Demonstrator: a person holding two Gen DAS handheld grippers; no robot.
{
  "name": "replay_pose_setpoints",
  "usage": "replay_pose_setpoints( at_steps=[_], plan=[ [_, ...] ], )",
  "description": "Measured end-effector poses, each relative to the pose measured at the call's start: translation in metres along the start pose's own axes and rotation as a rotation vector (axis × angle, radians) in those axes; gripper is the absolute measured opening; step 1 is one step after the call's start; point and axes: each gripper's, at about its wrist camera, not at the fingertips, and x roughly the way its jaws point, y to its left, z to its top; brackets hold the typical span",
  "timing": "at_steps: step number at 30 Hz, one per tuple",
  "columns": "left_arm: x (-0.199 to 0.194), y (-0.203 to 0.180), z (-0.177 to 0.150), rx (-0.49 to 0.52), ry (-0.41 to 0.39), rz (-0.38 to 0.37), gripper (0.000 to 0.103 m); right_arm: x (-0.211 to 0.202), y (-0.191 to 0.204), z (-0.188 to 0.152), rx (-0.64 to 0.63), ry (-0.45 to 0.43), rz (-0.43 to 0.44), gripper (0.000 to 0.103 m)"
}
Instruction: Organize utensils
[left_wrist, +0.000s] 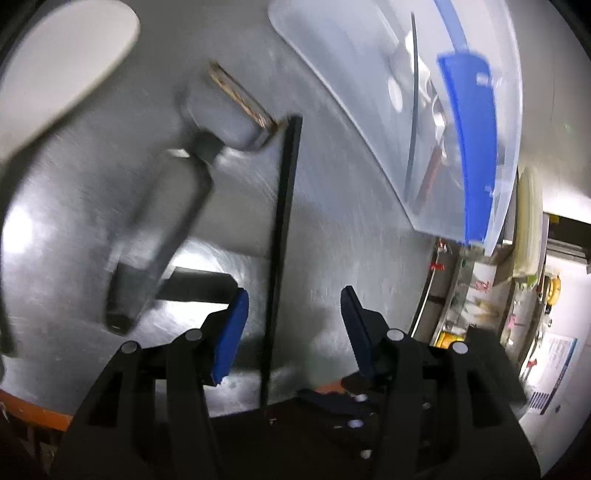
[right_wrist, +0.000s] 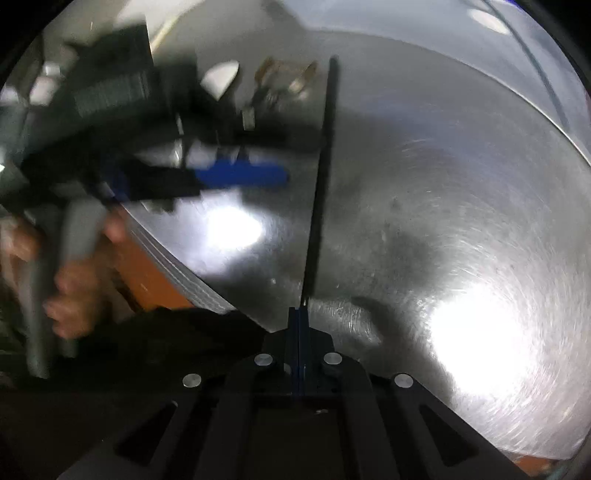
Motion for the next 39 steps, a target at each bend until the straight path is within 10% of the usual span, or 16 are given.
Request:
replay_pose_setpoints(
  at_steps=[4,7,16,20,24,36,39],
  plan=[
    [0.002,-0.004,-0.001,-0.004,0.000,-0.003,0.049,-0.004,-0.002,-0.007,0.018,-0.003,-0.080,0.005],
    [-0.010,-0.003,0.001,-0.005,-0.044,0.004,0.049,0.009,0.025,-0.015,-0.031,0.032,-0.128,0.038],
    [-0.031,0.008,0.011,0.008,-0.063,-0.002,0.053,0.052,0.041,-0.034,0.017,0.215,-0.060,0.038],
    [-0.025,0.008,0.009,0.040,-0.018,-0.010,0.053,0.065,0.031,-0.028,0.114,0.192,-0.057,0.033],
    [-0.015,0.005,0.004,0.054,0.024,-0.011,0.053,0.064,0.017,-0.017,0.154,0.152,-0.034,0.006],
    [0.016,-0.002,-0.012,0.065,0.127,-0.038,0.053,-0.009,0.018,-0.038,0.211,0.030,0.259,0.006],
    [0.017,-0.002,-0.014,0.067,0.093,-0.021,0.035,-0.008,0.020,-0.049,0.207,0.050,0.244,0.006]
  ],
)
